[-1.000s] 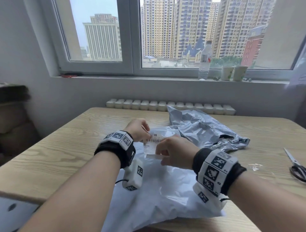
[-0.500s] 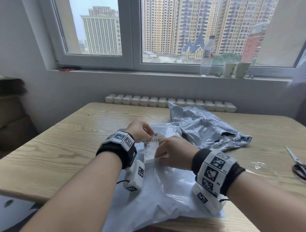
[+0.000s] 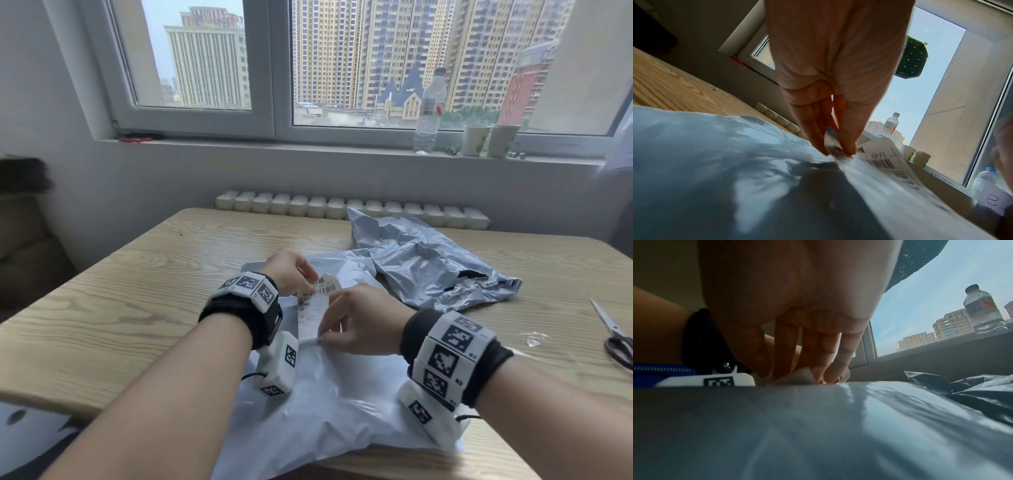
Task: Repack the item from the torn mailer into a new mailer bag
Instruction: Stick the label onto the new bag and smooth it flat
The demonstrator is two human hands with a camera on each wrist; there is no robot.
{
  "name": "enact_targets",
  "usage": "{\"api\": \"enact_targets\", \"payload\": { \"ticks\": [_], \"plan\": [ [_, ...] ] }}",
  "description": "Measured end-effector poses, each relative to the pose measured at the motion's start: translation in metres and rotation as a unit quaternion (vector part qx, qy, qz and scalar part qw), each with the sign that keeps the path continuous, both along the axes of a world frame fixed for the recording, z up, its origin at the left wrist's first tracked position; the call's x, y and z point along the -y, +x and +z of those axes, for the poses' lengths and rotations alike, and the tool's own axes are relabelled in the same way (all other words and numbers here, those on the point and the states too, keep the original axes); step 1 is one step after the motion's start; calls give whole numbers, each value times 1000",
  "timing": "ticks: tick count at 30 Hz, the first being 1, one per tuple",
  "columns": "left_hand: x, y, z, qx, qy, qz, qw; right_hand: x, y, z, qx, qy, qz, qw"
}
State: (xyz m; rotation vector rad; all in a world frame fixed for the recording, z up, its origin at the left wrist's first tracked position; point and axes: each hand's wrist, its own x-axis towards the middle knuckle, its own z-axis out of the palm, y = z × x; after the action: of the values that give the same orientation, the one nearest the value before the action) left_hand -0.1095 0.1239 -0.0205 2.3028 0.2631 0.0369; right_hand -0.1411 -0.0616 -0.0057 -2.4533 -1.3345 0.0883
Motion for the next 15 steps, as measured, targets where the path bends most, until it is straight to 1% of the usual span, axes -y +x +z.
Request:
{"api": "enact_targets", "payload": {
  "ticks": [3,7,11,13,15],
  "plan": [
    [0,1,-3,-2,6,-8,1000,0,-3,2,-48,-9,7,999],
    [0,-1,-2,-14,3,-24,1000,-6,-3,8,-113,-50,13,992],
    [0,-3,-2,-18,2,-37,999,-10,-4,4,-112,-91,19,989],
    [0,-3,-2,-19,8,-40,999,-8,-6,6,-137,-108,33,984],
    [0,-1,-3,-17,14,-36,999,-6,-1,11,-168,-94,25,981]
  ]
}}
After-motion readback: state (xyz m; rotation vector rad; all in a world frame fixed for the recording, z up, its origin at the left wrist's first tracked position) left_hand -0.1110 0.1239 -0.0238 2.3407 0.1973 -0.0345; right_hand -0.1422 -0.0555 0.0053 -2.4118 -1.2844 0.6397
